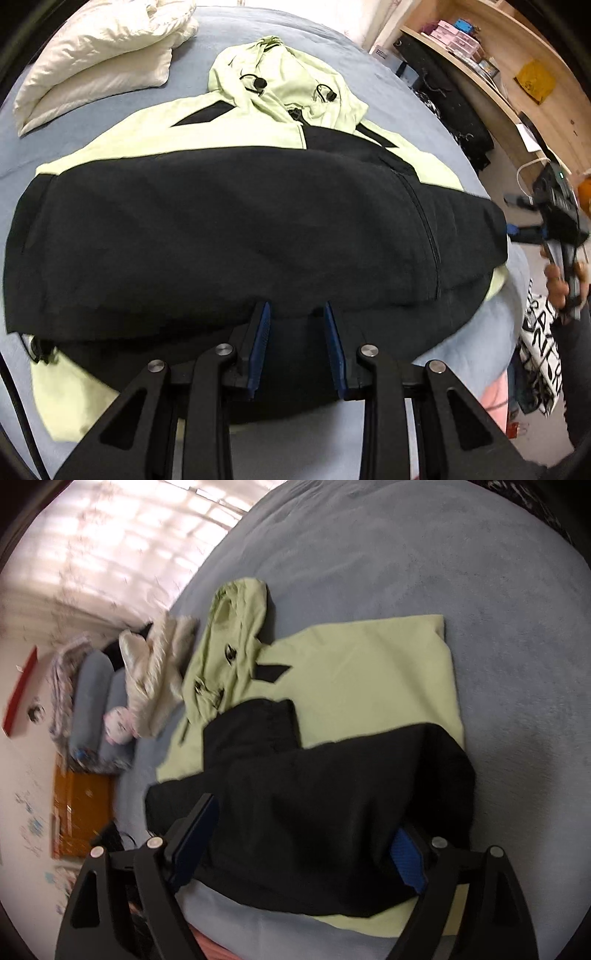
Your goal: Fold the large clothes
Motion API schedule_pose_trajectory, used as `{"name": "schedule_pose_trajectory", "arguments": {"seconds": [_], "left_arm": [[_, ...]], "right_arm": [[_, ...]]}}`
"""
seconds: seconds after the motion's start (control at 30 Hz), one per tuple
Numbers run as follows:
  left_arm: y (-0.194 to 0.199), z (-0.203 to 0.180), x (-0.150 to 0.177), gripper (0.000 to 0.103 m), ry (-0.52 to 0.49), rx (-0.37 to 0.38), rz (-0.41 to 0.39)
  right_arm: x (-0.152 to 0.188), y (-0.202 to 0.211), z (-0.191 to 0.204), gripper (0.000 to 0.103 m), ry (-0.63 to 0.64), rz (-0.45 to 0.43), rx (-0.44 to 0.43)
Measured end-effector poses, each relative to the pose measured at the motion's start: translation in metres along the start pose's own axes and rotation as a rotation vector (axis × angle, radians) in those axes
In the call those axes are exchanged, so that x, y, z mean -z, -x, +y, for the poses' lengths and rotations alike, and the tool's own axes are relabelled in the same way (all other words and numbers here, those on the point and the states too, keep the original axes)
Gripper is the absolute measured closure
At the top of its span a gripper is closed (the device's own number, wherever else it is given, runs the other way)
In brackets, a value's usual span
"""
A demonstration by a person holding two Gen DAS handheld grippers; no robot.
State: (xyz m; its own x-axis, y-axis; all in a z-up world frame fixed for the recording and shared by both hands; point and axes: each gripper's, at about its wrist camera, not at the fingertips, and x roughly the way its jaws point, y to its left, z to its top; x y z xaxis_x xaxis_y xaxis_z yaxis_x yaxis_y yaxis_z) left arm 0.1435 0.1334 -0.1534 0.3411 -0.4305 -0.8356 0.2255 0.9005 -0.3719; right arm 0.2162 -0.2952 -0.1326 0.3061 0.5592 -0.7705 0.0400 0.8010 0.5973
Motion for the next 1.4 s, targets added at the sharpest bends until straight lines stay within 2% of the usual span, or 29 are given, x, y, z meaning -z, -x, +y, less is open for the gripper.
{"name": "schedule_pose_trajectory", "arguments": {"seconds": [0.1, 0.2, 0.27, 0.4, 0.5, 0.57, 0.67, 0.77, 0.83, 0.93, 1.03, 1.2, 1.3, 1.37, 1.4], "left_arm": [[-0.003, -0.001, -0.010, 0.076, 0.014, -0.005, -0.018], [-0.004, -0.001, -0.021, 0.076, 0.036, 0.001, -0.042], [-0.004, 0.002, -0.032, 0.076, 0.065, 0.013, -0.063], [-0.007, 0.007, -0.055, 0.076, 0.111, 0.025, -0.095], [-0.013, 0.013, -0.078, 0.076, 0.143, 0.014, -0.120], [-0.019, 0.019, -0.092, 0.076, 0.166, -0.003, -0.134], [-0.029, 0.032, -0.111, 0.076, 0.199, -0.036, -0.144], [-0.040, 0.045, -0.126, 0.076, 0.226, -0.071, -0.138], [-0.045, 0.057, -0.134, 0.076, 0.254, -0.097, -0.133], [-0.038, 0.064, -0.138, 0.076, 0.270, -0.093, -0.139], [-0.024, 0.054, -0.134, 0.076, 0.222, -0.091, -0.157], [0.015, 0.027, -0.117, 0.076, 0.120, -0.022, -0.177], [0.038, 0.002, -0.094, 0.071, 0.028, 0.051, -0.165], [0.045, -0.013, -0.071, 0.059, -0.032, 0.093, -0.143], [0.044, -0.018, -0.062, 0.058, -0.051, 0.098, -0.130]], "right_arm": [[0.006, -0.005, -0.001, 0.017, 0.029, 0.049, -0.003], [0.007, -0.012, 0.005, 0.017, 0.051, 0.111, -0.090], [0.000, -0.013, 0.013, 0.015, 0.065, 0.108, -0.170], [-0.034, -0.013, 0.028, 0.015, 0.032, 0.025, -0.300], [-0.076, -0.016, 0.022, 0.015, -0.106, -0.105, -0.393], [-0.101, -0.024, 0.007, 0.015, -0.244, -0.178, -0.447], [-0.128, -0.041, -0.007, 0.015, -0.350, -0.235, -0.401], [-0.145, -0.063, -0.023, 0.014, -0.432, -0.245, -0.320], [-0.148, -0.077, -0.037, 0.014, -0.494, -0.237, -0.293], [-0.144, -0.086, -0.054, 0.014, -0.551, -0.230, -0.253], [-0.137, -0.082, -0.060, 0.014, -0.556, -0.224, -0.265], [-0.124, -0.060, -0.059, 0.014, -0.504, -0.220, -0.288], [-0.115, -0.044, -0.054, 0.014, -0.451, -0.205, -0.297], [-0.107, -0.034, -0.049, 0.014, -0.403, -0.199, -0.286], [-0.101, -0.028, -0.043, 0.014, -0.361, -0.201, -0.271]]}}
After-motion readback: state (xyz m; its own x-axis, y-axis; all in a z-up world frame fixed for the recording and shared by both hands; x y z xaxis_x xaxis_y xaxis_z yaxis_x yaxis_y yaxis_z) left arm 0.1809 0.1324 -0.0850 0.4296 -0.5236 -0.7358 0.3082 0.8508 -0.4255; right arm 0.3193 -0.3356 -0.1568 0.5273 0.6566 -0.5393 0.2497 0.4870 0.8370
